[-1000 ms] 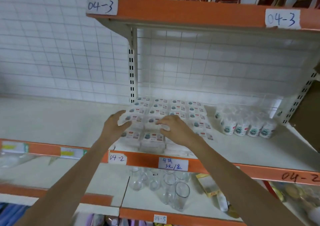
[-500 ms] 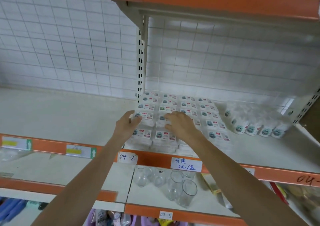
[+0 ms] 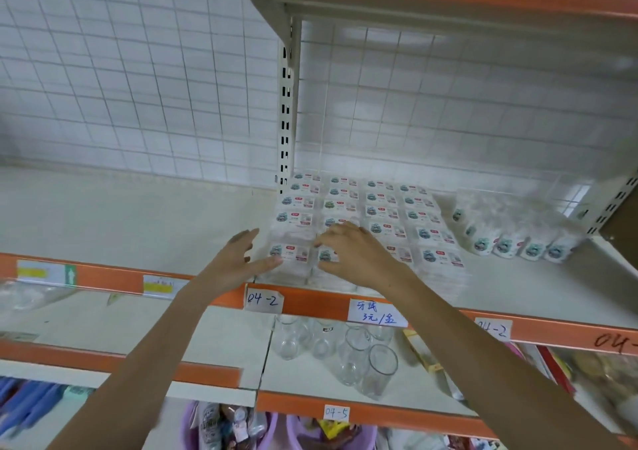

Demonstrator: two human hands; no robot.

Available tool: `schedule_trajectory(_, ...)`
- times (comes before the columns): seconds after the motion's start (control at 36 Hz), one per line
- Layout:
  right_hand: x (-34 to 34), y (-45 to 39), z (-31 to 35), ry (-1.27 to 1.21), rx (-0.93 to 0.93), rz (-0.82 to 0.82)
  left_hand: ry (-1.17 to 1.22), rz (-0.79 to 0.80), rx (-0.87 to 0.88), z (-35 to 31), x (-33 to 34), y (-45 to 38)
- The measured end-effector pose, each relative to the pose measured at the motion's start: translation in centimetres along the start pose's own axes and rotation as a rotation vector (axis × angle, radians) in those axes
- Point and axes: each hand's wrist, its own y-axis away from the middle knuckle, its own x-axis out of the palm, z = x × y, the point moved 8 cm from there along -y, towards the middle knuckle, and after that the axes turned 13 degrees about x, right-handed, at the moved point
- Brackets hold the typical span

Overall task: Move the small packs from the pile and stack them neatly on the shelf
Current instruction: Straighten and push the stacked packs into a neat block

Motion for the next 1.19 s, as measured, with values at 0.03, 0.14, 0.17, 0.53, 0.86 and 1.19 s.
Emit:
schedule_trajectory(0.03, 0.4, 0.3, 0.5, 0.002, -0.022, 0.005, -0.023, 0.003, -0.008, 0.3, 0.1, 0.2)
schedule_trajectory(0.14, 1.7, 0.6, 1.9, 0.031, -0.037, -0.011, -0.037, 0.007, -0.032, 0.9, 0.6, 0.6)
schedule_trajectory(0.17, 1.8, 0.5, 2.1, 0.027, -0.023, -0.014, -0.03, 0.021, -0.026, 0.8, 0.8, 0.6)
schedule_trajectory(0.53, 1.9, 0.0, 2.4, 0.026, -0.015, -0.018, -0.222, -0.05, 0.081, -1.4, 0.3, 0.6)
schedule_trajectory(0.86, 2.0, -0.1, 2.4, 0.035, -0.044, -0.06, -0.19, 0.035, 0.077, -1.1, 0.9, 1.1)
schedule_trajectory(1.19, 1.8, 0.3, 2.2, -0.001, -0.043, -0.027, -0.147, -0.075, -0.018, -1.7, 1.1, 1.5)
